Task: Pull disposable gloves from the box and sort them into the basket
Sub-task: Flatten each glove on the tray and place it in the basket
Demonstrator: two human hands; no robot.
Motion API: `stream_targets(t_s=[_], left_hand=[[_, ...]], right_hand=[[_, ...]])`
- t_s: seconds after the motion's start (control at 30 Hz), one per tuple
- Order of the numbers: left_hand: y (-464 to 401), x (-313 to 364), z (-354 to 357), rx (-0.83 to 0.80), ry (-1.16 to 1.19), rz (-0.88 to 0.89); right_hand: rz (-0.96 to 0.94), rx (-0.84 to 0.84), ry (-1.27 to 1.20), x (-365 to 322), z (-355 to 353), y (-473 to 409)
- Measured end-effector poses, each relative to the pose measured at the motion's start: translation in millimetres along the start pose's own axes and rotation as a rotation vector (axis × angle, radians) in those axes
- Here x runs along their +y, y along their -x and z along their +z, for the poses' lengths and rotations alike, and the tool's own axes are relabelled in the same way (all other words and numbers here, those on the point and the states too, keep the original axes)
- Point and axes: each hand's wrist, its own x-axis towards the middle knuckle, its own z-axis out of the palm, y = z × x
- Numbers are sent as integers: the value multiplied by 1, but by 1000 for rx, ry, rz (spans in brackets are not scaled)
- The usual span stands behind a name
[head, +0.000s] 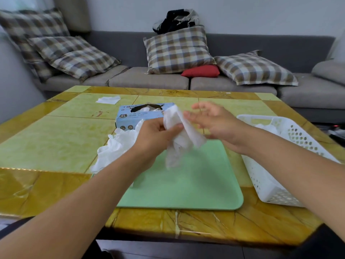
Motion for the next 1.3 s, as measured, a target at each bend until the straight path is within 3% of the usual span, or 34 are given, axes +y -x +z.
stream_targets(t_s=[0.07,0.13,0.33,0.5,0.63,0.73,0.83,0.97,1.13,1.2,1.3], left_hand=[[-2,2,1,-47,264,-142],[-3,3,-1,-100,316,-184],[-2,5,-20,-173,134,-259],[0,7,-24,-350,20,-285],[2,11,-26,-590,18,-211],[-1,14,-23,-560,94,-193],[-1,17,-20,-519,120,-56],[2,25,-12,-336,73,55],[0,22,-16,-270,1,-152],[-3,22,-19,-260,-43,-214],[-4,28,-22,-262,98,-286]], right_hand=[[262,-262,-1,10,-7,5],[333,-409,-134,17,-12,8],[152,-80,-345,9,-23,-8],[2,-36,-431,8,-22,-4],[-92,-75,-532,-9,-22,4],[-148,-133,-543,-17,-18,12],[-167,-149,-511,-18,-13,16],[-77,-112,-458,-12,-15,12],[295,-258,-144,7,-9,13],[278,-250,-156,6,-8,11],[179,-227,-336,-3,-11,7]])
